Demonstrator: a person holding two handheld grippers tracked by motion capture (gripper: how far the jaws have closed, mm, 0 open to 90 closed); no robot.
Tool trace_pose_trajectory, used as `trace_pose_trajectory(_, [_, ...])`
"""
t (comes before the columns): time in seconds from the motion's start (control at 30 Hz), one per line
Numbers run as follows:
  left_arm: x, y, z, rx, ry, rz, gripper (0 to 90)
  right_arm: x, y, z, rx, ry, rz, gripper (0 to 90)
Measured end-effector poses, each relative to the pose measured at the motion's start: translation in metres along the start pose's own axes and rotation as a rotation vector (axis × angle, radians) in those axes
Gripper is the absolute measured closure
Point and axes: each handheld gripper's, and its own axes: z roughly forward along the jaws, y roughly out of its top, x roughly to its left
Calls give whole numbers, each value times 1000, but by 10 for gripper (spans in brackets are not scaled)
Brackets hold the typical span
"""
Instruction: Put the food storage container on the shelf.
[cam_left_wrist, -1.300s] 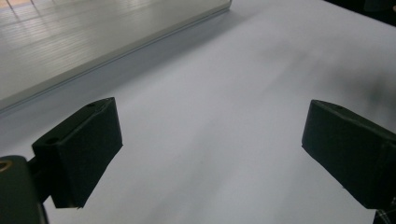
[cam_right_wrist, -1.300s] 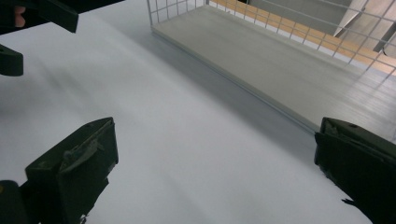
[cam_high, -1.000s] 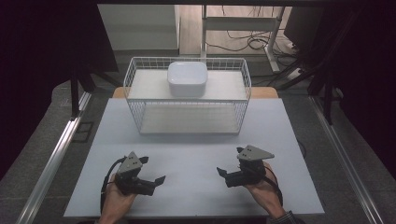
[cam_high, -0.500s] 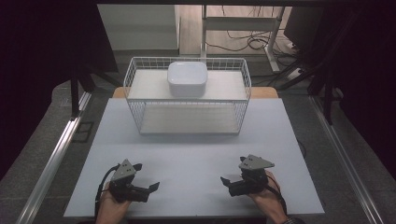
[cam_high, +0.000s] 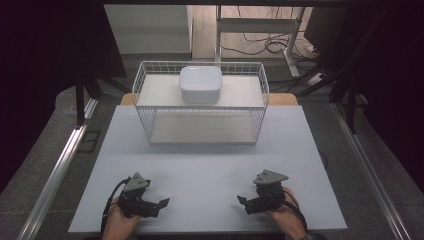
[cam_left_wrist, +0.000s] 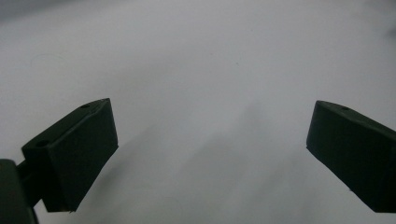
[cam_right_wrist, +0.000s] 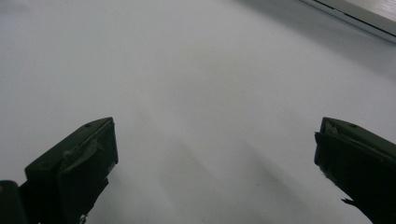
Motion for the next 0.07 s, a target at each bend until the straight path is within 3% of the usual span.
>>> trace_pose_trajectory(0.07, [0,0,0,2,0,0,15,0,0,0,-2,-3,-1,0])
